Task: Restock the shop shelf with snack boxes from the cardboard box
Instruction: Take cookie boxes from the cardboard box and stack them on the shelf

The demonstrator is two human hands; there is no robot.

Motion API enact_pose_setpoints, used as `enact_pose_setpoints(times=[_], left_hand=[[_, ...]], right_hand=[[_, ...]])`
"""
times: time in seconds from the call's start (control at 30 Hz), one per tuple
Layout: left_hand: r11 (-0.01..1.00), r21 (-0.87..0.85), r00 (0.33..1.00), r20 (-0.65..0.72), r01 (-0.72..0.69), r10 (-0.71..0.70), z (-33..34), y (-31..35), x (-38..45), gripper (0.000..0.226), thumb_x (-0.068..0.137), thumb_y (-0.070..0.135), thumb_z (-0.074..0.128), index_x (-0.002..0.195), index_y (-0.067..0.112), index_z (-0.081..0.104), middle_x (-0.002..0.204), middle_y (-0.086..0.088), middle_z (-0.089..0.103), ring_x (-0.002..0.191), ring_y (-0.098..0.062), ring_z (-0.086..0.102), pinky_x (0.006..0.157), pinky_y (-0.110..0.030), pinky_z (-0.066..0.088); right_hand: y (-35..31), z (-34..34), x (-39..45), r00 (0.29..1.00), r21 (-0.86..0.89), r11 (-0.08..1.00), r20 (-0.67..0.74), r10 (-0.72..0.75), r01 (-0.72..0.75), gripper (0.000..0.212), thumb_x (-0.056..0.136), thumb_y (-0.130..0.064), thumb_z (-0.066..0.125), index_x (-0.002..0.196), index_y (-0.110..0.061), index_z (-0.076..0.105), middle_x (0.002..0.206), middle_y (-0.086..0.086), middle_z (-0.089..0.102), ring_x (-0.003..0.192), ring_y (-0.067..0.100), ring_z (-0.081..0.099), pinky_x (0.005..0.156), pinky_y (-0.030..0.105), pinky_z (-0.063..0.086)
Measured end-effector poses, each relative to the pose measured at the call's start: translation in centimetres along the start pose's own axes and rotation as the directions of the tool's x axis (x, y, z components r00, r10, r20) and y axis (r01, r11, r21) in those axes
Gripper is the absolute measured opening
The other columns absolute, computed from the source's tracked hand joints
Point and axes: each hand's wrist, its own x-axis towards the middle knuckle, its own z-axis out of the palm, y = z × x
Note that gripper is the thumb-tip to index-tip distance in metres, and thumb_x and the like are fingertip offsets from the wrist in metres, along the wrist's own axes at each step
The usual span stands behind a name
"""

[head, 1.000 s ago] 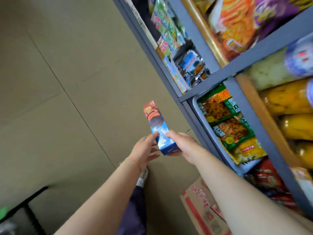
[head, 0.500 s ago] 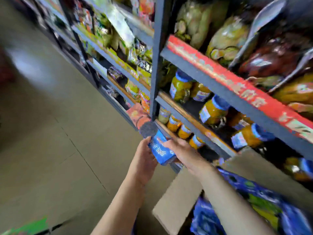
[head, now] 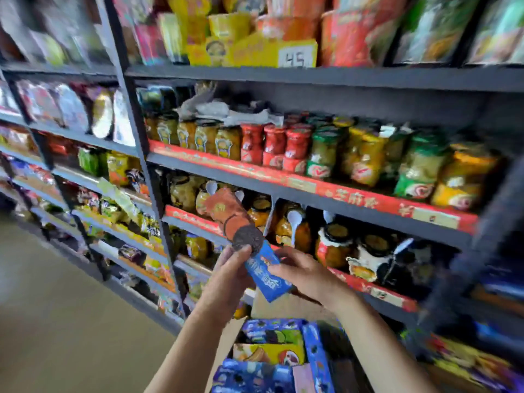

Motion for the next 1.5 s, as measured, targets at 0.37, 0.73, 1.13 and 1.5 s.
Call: enact_pose_setpoints(times=[0.37, 0.73, 1.13, 1.5], left_hand=[[0.860, 0.326, 0.880, 0.407, -0.392, 0.246, 14.8, -2.4, -0.1, 0.053, 0.065, 0.010, 0.083, 0.114, 0.018, 0.063, 0.105, -0.007, 0.072, 0.096, -0.019, 0.067, 0.090, -0.040, 0.053], [0.272, 0.657, 0.707, 0.608, -0.703, 0.361, 34.3, -16.1, -3.6, 0.068, 0.070, 0.028, 0.088, 0.130, 0.017, 0.058, 0.117, 0.001, 0.060, 0.107, -0.019, 0.059, 0.088, -0.037, 0.051], [-0.312, 0.604, 0.446, 0.774, -0.733, 0.450, 57.7, -23.1, -2.8, 0.067, 0.070, 0.046, 0.075, 0.131, 0.022, 0.060, 0.117, -0.003, 0.066, 0.111, -0.029, 0.056, 0.106, -0.049, 0.035], [-0.270, 0.918, 0.954, 0.299, -0.292, -0.016, 56.0, -26.6, -0.1, 0.086, 0.090, 0.079, 0.027, 0.158, 0.026, 0.018, 0.167, 0.003, 0.008, 0.154, -0.019, 0.002, 0.123, -0.047, -0.002]], right_hand=[[-2.7, -9.8, -10.7, 0.774, 0.040, 0.946, -0.586, -0.239, 0.322, 0.029, 0.081, -0.015, 0.076, 0.104, -0.019, 0.059, 0.088, -0.008, 0.071, 0.081, 0.002, 0.067, 0.073, 0.017, 0.052], [6.8, -28.8, -26.4, 0.516, 0.140, 0.965, -0.856, 0.006, 0.220, 0.032, 0.084, -0.030, 0.076, 0.107, -0.031, 0.055, 0.108, 0.013, 0.069, 0.093, 0.023, 0.071, 0.076, 0.041, 0.062], [10.6, -51.8, -37.3, 0.793, -0.862, 0.429, -0.451, -0.409, -0.269, 0.058, 0.078, -0.051, 0.076, 0.129, -0.030, 0.055, 0.122, -0.005, 0.063, 0.116, 0.025, 0.052, 0.098, 0.039, 0.030], [13.9, -60.2, -36.2, 0.839, -0.736, 0.482, -0.544, -0.003, -0.475, 0.061, 0.089, -0.057, 0.060, 0.143, -0.032, 0.047, 0.148, 0.007, 0.041, 0.137, 0.033, 0.033, 0.111, 0.047, 0.031]])
